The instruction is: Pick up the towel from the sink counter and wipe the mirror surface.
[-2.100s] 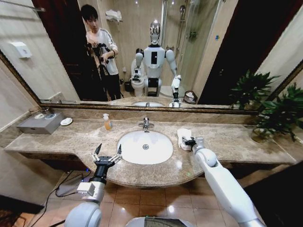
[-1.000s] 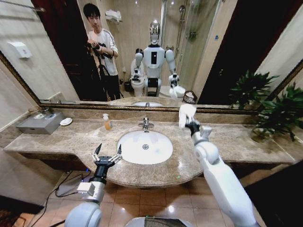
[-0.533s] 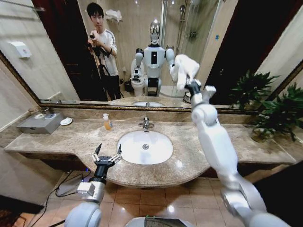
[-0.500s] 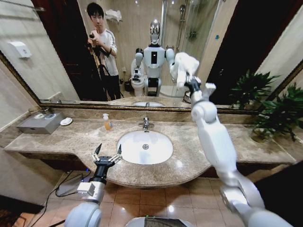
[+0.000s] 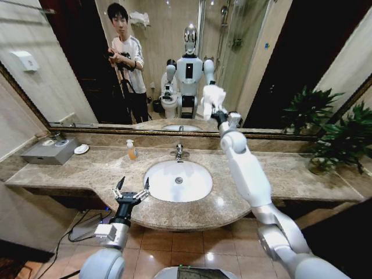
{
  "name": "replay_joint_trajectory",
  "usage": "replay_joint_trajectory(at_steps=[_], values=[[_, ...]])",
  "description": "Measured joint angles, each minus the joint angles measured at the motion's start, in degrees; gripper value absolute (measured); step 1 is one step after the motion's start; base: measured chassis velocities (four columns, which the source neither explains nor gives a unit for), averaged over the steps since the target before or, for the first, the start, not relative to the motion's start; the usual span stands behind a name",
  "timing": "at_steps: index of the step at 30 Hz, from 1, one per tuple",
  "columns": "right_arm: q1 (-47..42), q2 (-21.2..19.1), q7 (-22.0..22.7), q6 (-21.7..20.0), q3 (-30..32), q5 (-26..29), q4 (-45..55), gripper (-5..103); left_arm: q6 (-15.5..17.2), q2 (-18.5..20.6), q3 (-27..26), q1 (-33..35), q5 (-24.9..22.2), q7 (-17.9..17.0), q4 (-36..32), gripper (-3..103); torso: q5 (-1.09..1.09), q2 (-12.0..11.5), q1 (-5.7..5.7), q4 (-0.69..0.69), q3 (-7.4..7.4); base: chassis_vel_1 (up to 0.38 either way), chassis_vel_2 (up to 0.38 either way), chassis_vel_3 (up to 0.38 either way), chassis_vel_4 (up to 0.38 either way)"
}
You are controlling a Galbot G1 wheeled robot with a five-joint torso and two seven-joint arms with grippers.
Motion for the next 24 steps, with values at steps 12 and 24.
replay_joint_trajectory(at_steps=[12, 24], values=[[10.1, -3.9, -1.0, -3.4, -2.6, 0.4, 1.6, 9, 0.0, 0.0, 0.0, 0.0, 0.0, 0.0, 0.0, 100, -0.02, 0.0, 0.01, 0.02, -0.01, 0.0, 0.0, 0.0, 0.0], [1.9, -3.9, -2.9, -3.1, -4.1, -1.8, 0.8, 9, 0.0, 0.0, 0.0, 0.0, 0.0, 0.0, 0.0, 100, 0.0, 0.0, 0.0, -0.01, 0.0, 0.0, 0.0, 0.0, 0.0]])
